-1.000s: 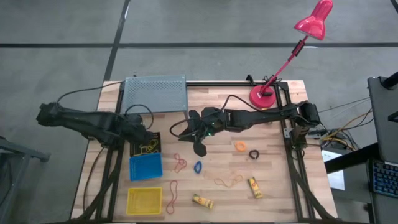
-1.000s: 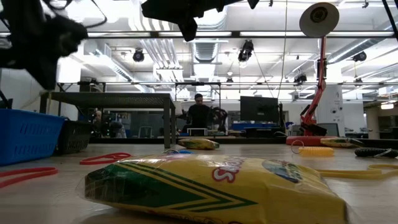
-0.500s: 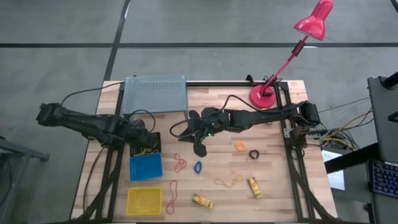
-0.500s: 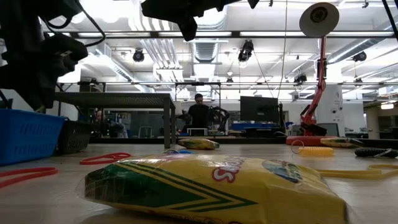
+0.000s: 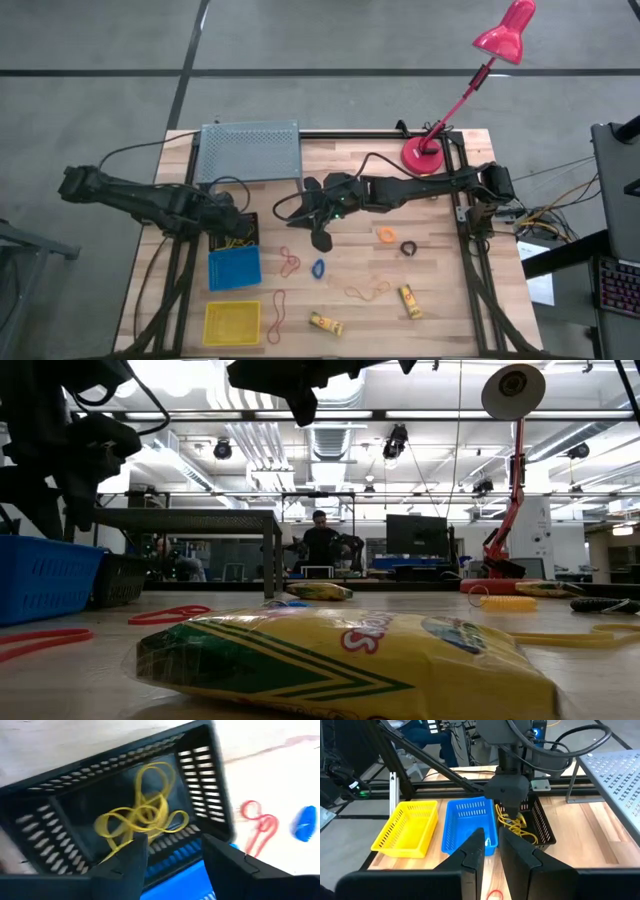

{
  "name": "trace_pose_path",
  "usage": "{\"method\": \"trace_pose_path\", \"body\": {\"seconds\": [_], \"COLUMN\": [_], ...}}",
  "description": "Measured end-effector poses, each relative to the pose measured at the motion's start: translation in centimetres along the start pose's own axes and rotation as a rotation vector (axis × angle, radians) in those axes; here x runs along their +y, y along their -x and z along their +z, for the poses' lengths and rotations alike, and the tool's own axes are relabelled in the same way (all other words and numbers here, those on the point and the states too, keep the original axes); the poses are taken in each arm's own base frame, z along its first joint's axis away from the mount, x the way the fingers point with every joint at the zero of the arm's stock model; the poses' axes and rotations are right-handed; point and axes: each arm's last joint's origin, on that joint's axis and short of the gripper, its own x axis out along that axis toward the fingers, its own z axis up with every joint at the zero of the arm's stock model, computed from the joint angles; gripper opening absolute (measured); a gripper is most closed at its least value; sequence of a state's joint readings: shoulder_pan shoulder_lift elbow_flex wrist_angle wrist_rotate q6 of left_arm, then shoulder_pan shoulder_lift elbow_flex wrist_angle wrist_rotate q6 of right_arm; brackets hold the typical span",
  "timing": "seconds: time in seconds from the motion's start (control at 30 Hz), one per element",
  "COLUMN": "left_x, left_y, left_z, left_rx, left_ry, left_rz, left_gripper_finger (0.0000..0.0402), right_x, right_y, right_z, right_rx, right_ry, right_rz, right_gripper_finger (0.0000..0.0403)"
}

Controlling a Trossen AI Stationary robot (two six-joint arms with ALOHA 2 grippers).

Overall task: Pick & Place Office Desk Supplies
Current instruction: Put the yellow rubber band in the black bin

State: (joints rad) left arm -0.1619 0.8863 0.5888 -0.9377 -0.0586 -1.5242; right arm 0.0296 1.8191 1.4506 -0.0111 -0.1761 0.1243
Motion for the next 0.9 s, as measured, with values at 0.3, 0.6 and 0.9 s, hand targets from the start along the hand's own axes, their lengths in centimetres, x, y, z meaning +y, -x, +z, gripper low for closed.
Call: {"method": "trace_pose_path", "body": {"seconds": [0.3,0.6,0.9], "left_x": [-4.0,-7.5,-9.6], "left_y": [1.8,7.6,12.6], "left_z": [0.5,1.4,1.8], "left_rx": [-0.157,-0.527,-0.929], "left_ry": [-0.237,-0.542,-0.802], "left_rz": [-0.419,-0.723,-0.939], "left_gripper_finger": [0.0179,0.0169,0.0169], "right_x": [-0.7,-0.5,3.6], "right_y": [0.2,1.0,2.7], "right_z": [-1.1,-3.2,-6.4], "right_rx": [0.117,0.358,0.745], "right_ry": [-0.057,-0.214,-0.317], "right_rz": [-0.033,-0.031,0.054], "right_gripper_finger": [0.0057,0.0057,0.0057]}}
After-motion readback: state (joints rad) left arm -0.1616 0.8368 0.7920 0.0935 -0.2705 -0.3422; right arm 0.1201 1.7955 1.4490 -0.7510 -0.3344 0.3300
